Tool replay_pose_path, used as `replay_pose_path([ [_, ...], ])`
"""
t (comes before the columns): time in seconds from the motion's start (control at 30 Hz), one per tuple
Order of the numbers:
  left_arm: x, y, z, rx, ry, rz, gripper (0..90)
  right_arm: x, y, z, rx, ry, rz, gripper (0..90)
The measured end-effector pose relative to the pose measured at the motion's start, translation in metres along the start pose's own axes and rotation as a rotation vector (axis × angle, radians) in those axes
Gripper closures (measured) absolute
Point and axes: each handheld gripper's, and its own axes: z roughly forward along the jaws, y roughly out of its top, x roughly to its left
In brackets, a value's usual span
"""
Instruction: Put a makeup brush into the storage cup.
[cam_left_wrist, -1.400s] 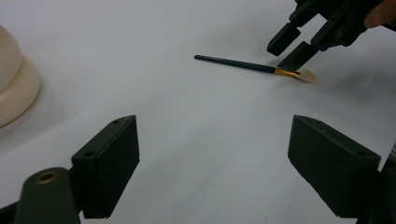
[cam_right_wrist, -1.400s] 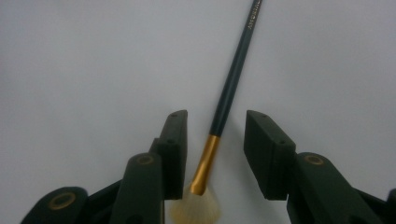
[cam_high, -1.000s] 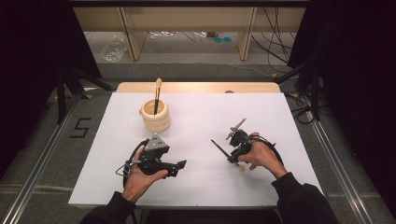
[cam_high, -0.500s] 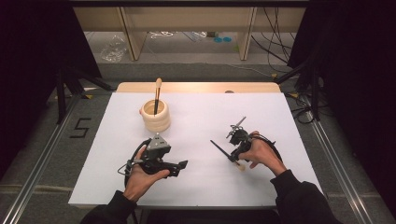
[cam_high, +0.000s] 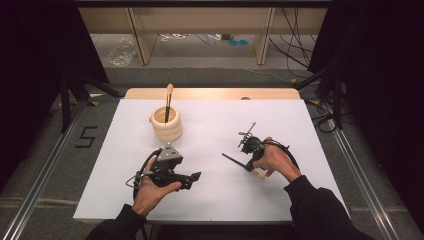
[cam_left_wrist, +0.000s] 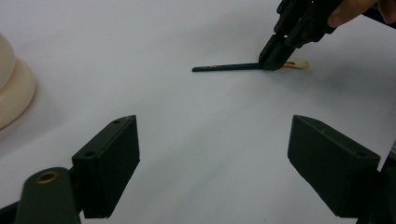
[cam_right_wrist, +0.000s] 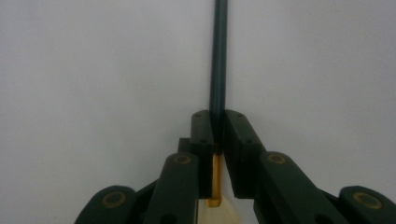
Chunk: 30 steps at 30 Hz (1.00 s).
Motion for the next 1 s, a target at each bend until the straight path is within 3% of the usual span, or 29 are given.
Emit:
replay_pose_path([
  [0.03,0.0,0.0,0.0,0.001,0.004,0.003,16.7,0.0,0.001,0.0,0.012,-0.001,0.01,82.7],
  [0.07,-0.001,0.0,0.0,0.0,0.001,-0.001,16.7,-0.003,0.002,0.0,0.021,-0.01,-0.024,82.7],
  [0.1,0.0,0.0,0.0,0.002,-0.002,0.006,16.7,-0.001,0.004,0.0,0.028,-0.008,-0.008,82.7],
  [0.13,0.0,0.0,0.0,0.002,-0.001,0.005,16.8,-0.004,0.005,0.001,0.038,-0.01,-0.037,82.7],
  [0.17,0.0,0.0,0.0,0.0,0.002,0.001,16.9,-0.001,0.006,0.0,0.055,0.001,-0.009,82.7],
  [0.27,0.0,0.0,0.0,0.003,0.0,0.002,16.9,-0.003,0.01,0.001,0.077,-0.006,-0.049,82.7],
  [0.43,0.0,0.0,0.0,0.003,-0.001,0.008,16.9,-0.002,0.014,0.001,0.109,-0.002,-0.037,82.8],
  [0.6,0.0,0.0,0.0,0.004,0.005,0.005,16.9,0.0,0.015,0.0,0.118,0.002,-0.027,83.2],
  [0.63,0.0,0.0,0.0,0.007,-0.001,0.01,16.9,-0.002,0.014,0.001,0.107,-0.01,-0.066,83.2],
  [0.7,0.0,0.0,0.0,0.005,-0.001,0.008,16.9,0.0,0.015,0.0,0.115,0.005,-0.038,83.2],
  [0.83,0.001,0.0,0.0,0.007,0.001,0.008,16.9,-0.003,0.012,-0.001,0.094,0.004,-0.106,83.3],
  [1.0,0.0,0.001,0.001,0.01,-0.001,0.015,16.9,-0.002,0.008,-0.01,0.071,0.019,-0.121,83.3],
])
